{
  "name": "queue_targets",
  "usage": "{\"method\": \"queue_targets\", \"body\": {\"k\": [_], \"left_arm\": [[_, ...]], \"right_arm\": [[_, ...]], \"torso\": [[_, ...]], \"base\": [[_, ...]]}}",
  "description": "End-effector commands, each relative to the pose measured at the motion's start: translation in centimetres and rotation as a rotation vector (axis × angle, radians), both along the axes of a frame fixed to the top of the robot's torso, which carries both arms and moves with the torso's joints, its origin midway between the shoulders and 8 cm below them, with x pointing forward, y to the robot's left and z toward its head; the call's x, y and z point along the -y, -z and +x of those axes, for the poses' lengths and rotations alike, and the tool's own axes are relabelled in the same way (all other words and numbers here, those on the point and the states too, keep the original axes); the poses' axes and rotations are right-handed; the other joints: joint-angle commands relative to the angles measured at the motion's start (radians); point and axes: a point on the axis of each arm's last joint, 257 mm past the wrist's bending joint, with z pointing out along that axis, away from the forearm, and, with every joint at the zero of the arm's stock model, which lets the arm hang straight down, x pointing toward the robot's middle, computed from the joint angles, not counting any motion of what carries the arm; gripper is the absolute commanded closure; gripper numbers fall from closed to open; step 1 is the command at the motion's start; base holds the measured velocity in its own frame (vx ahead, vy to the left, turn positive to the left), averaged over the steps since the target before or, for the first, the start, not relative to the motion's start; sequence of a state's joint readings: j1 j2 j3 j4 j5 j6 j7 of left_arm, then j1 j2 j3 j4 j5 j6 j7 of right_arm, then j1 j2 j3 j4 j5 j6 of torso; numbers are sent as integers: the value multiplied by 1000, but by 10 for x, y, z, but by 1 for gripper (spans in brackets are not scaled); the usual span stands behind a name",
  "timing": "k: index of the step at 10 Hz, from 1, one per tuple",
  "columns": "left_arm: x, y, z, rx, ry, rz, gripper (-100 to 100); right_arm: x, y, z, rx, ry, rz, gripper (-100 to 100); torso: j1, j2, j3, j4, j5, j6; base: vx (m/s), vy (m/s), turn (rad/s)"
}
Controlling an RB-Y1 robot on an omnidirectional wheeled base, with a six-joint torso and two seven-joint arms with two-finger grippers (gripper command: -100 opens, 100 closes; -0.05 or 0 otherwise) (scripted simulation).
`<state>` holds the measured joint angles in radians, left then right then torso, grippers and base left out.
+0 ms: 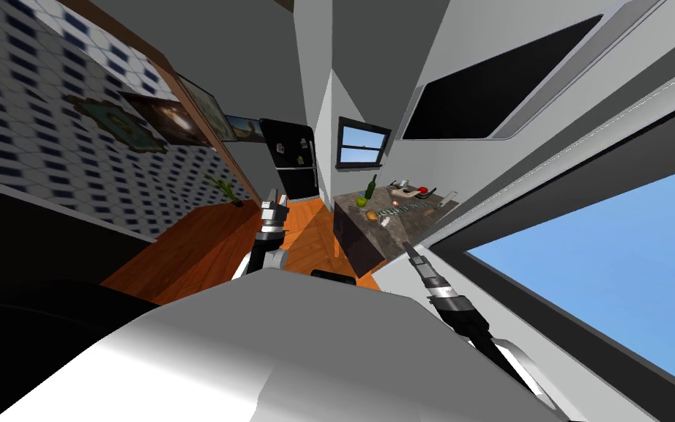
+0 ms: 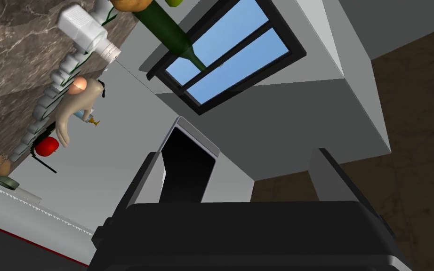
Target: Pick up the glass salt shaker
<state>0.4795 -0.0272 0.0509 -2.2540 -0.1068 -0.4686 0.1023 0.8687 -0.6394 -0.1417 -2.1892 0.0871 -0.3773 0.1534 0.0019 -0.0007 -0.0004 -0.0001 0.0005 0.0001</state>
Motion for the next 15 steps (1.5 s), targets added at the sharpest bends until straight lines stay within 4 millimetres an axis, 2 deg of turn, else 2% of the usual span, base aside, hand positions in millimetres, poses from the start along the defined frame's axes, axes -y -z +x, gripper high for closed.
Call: {"method": "queue_targets", "body": {"k": [1, 2, 3, 4, 6, 7, 8, 9, 10, 11, 12, 13, 15], "left_arm": [[0, 0, 0, 0, 0, 0, 0], [0, 0, 0, 0, 0, 0, 0], [0, 0, 0, 0, 0, 0, 0], [0, 0, 0, 0, 0, 0, 0], [0, 0, 0, 0, 0, 0, 0], [0, 0, 0, 0, 0, 0, 0], [0, 0, 0, 0, 0, 0, 0], [0, 0, 0, 0, 0, 0, 0], [0, 0, 0, 0, 0, 0, 0], [0, 0, 0, 0, 0, 0, 0], [0, 0, 0, 0, 0, 0, 0], [0, 0, 0, 0, 0, 0, 0], [0, 0, 0, 0, 0, 0, 0]], "right_arm": [[9, 15, -6, -63, 1, -48, -100], [8, 15, -5, -66, -7, -55, -100], [18, 29, -11, -121, -3, -94, -100], [17, 29, -10, -123, -10, -100, -100], [38, 54, -23, -229, 6, -170, -100], [37, 54, -22, -235, -12, -186, -100], [48, 65, -28, -285, 2, -215, -100], [47, 65, -28, -289, -11, -227, -100], [59, 76, -34, -340, 0, -259, -100], [58, 76, -34, -343, -9, -267, -100], [70, 86, -40, -393, 0, -300, -100], [69, 86, -40, -395, -7, -306, -100], [93, 104, -53, -492, 11, -371, -100]], "torso": [[0, 0, 0, 0, 0, 0], [0, 0, 0, 0, 0, 0], [0, -1, 0, 0, 0, 0], [0, -1, -1, 0, 0, 0], [-1, -1, -1, 0, 0, 0], [0, -3, -2, -1, 0, -1], [0, -2, -1, -1, 0, 0], [0, -2, -1, -1, 0, 0], [-1, -2, -1, 0, 0, 0], [-1, -2, -1, 0, 0, 0], [-1, -2, -1, 0, 0, 0], [-1, -3, -2, -1, 0, 0], [-2, -3, -2, -1, 0, 0]], "base": [[21, 40, 117], [24, 33, 65], [35, 42, 129], [29, 29, 55], [44, 38, 164], [49, 31, 70], [47, 24, 117], [38, 17, 62], [46, 24, 139], [42, 14, 66], [53, 14, 131], [46, 5, 67], [67, 7, 187]]}}
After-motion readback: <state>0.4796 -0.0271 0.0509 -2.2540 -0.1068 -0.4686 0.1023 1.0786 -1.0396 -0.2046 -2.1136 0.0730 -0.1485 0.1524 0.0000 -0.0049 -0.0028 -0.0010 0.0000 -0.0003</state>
